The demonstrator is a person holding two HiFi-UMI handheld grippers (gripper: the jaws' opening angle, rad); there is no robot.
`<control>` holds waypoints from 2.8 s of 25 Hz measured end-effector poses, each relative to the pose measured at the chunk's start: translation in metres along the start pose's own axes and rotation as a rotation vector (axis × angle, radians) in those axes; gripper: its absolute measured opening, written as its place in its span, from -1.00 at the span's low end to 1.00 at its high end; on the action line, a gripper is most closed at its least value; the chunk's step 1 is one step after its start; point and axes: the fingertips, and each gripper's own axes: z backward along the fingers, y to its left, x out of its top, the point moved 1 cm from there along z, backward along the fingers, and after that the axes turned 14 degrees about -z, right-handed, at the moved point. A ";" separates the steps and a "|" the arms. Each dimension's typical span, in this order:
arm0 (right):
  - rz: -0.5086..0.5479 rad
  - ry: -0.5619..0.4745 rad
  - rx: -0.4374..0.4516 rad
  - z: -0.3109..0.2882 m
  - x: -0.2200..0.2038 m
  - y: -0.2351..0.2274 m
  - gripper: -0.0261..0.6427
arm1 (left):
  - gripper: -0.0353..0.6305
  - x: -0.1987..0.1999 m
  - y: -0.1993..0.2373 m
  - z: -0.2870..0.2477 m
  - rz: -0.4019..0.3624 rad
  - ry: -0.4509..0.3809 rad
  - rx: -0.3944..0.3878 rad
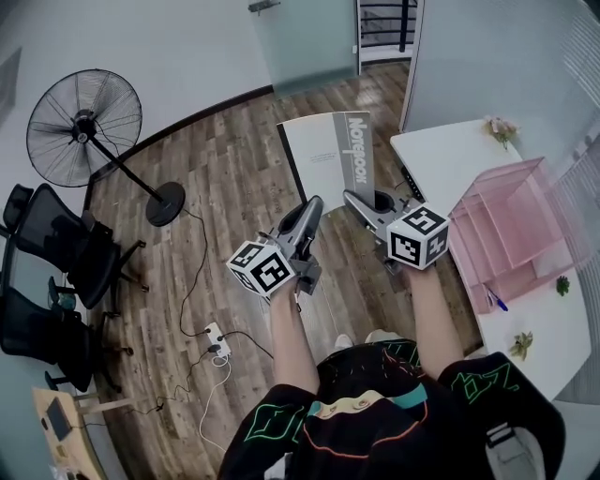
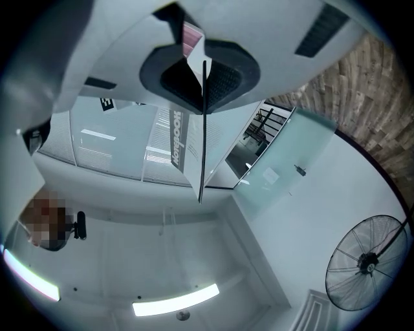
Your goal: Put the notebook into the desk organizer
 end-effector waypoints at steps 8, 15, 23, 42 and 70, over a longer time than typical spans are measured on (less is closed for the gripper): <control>0.010 -0.046 -0.112 0.044 0.011 -0.044 -0.82 | -0.86 -0.025 -0.024 -0.054 0.023 0.023 -0.098; 0.013 -0.099 -0.239 0.094 0.031 -0.075 -0.82 | -0.85 -0.038 -0.057 -0.106 0.043 0.048 -0.206; -0.014 -0.175 -0.409 0.152 0.042 -0.093 -0.82 | -0.84 -0.053 -0.101 -0.146 0.066 0.098 -0.335; -0.161 -0.378 -0.863 0.282 0.018 -0.125 -0.82 | -0.82 -0.122 -0.200 -0.208 0.136 0.270 -0.676; -0.474 -0.598 -1.006 0.323 -0.004 -0.140 -0.88 | -0.81 -0.181 -0.199 -0.195 0.071 0.454 -0.718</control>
